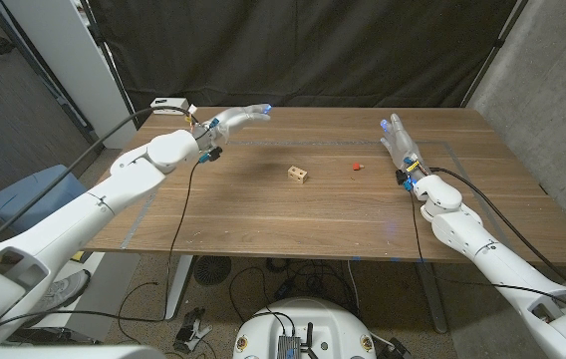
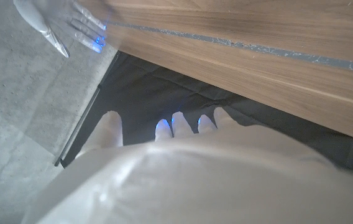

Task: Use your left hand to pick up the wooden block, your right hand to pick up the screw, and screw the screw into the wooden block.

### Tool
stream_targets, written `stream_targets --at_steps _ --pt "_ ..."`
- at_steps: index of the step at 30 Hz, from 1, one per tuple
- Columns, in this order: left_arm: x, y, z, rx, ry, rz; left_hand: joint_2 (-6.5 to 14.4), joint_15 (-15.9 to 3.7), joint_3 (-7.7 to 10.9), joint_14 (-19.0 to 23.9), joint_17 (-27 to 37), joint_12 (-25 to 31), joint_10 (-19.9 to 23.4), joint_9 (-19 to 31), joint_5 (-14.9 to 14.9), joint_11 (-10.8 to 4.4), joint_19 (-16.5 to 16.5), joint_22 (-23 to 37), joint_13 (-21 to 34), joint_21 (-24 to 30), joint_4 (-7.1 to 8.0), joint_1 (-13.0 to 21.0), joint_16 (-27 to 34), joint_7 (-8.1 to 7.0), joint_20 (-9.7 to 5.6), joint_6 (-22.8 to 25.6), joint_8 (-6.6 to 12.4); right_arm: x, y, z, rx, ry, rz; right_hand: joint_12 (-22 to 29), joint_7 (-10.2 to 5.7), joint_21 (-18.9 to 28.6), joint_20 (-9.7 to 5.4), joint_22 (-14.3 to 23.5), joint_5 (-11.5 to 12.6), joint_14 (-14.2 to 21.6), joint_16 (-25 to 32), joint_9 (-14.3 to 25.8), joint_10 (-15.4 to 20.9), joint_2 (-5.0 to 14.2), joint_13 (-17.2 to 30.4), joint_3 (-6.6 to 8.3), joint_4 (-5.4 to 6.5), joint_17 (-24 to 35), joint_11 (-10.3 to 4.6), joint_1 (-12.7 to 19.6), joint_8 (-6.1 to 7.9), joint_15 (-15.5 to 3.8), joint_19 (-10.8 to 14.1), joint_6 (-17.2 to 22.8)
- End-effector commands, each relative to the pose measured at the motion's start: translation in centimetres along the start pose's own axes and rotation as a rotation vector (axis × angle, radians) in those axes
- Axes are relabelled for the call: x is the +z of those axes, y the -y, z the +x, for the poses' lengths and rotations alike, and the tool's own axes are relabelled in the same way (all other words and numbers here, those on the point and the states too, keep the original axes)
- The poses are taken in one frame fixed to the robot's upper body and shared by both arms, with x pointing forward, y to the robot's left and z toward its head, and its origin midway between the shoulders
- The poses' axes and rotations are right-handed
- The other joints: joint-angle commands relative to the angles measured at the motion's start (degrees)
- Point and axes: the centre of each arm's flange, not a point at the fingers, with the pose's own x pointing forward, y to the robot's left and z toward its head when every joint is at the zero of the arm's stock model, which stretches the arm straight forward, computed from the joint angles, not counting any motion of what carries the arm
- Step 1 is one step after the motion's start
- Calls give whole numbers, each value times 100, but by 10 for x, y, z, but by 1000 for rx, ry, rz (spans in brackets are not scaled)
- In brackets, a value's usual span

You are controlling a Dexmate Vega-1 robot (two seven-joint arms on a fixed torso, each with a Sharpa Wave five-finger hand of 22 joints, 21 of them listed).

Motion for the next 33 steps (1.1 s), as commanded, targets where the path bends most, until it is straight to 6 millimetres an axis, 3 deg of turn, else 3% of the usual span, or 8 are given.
stream_targets --at_steps 1,10,18,33 --pt "25 -14 6 -117 6 191 29 0 19 39 23 30 58 14 22 -21 33 32 15 25 -59 136 49 -30 77 -40 9 3 5 -5 -13 8 -1 33 9 8 -140 12 52 -15 44 14 27 12 23 19 -26 2 -19 86 18 10 17 5" --pt "42 -17 15 -192 9 323 83 -39 62 30 24 -8 5 15 26 -40 48 34 19 29 -83 283 36 -56 81 -51 10 4 8 -8 -23 18 -2 34 26 4 -141 12 51 -18 40 15 31 2 24 46 -69 -4 -19 141 16 11 22 -9" --pt "56 -18 27 -265 8 439 154 -59 157 19 23 -29 19 15 101 -158 65 31 26 30 -132 608 21 -203 -2 -90 8 2 9 -10 -29 15 5 34 40 2 -141 12 49 -17 39 15 35 -2 24 62 -91 -5 -29 168 17 6 27 -11" --pt "76 -25 49 -410 4 592 -74 -117 188 27 29 23 191 26 46 -223 15 19 64 -7 -173 1060 26 -213 49 148 121 -1 12 -11 -49 13 10 34 55 1 -150 13 44 -14 41 16 40 -8 26 83 -117 -4 -26 202 17 3 36 -17"
